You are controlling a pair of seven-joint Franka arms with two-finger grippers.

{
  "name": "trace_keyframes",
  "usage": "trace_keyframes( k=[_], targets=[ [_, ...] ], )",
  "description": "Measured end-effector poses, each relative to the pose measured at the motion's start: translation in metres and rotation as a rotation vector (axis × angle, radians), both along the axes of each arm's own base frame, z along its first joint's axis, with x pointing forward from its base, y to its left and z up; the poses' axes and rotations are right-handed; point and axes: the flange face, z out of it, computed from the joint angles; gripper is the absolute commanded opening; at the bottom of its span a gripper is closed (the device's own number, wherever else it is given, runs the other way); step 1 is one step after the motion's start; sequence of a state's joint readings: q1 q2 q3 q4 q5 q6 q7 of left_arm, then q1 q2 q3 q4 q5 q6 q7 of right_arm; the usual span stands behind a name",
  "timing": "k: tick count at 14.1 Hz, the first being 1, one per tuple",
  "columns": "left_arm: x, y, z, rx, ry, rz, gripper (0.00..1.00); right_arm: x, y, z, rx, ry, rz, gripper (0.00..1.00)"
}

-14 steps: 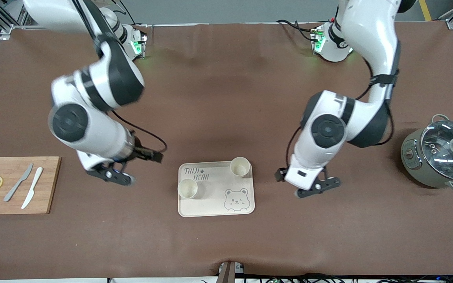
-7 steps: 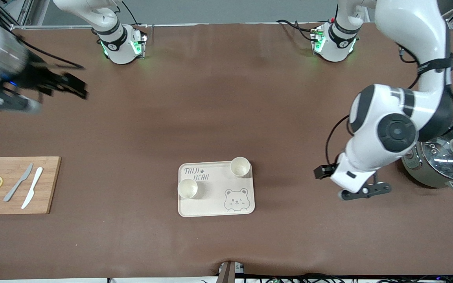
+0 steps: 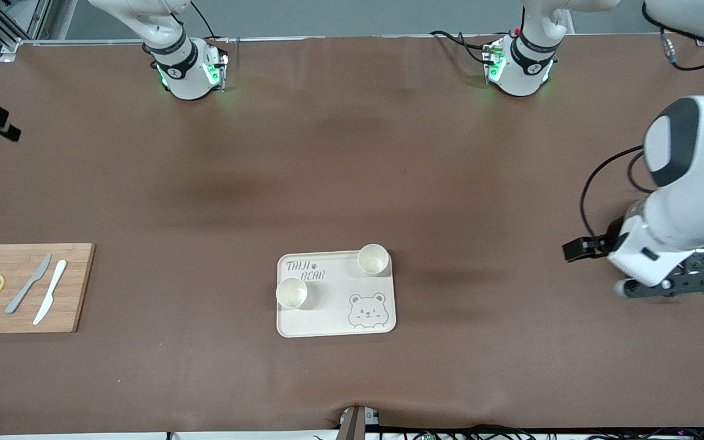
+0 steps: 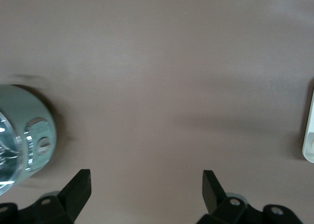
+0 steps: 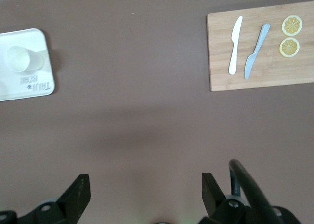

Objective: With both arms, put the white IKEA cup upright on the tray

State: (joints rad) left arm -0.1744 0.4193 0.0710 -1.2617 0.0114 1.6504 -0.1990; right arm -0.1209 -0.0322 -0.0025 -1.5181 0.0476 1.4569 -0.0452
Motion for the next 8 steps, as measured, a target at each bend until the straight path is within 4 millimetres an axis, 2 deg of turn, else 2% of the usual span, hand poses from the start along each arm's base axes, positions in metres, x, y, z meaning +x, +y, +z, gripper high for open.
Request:
trace_keyframes(
  k=[1,3,6,8],
  targets=[
    [-0.005,0.009,0.013,-0.002,-0.003,0.006,1.0,0.004,0.002,-0.007,-0.016,0.002,0.005,1.0],
    [-0.016,0.019,0.042,-0.007,-0.027,0.016,1.0,0.006,0.006,-0.009,-0.032,0.003,0.015,1.0],
    [-0.036,0.023,0.086,-0.016,-0.072,0.018,1.0,0.006,0.005,-0.01,-0.033,0.004,0.012,1.0],
    [-0.048,0.023,0.104,-0.019,-0.076,0.016,1.0,0.006,0.003,-0.01,-0.033,0.003,0.009,1.0]
  ],
)
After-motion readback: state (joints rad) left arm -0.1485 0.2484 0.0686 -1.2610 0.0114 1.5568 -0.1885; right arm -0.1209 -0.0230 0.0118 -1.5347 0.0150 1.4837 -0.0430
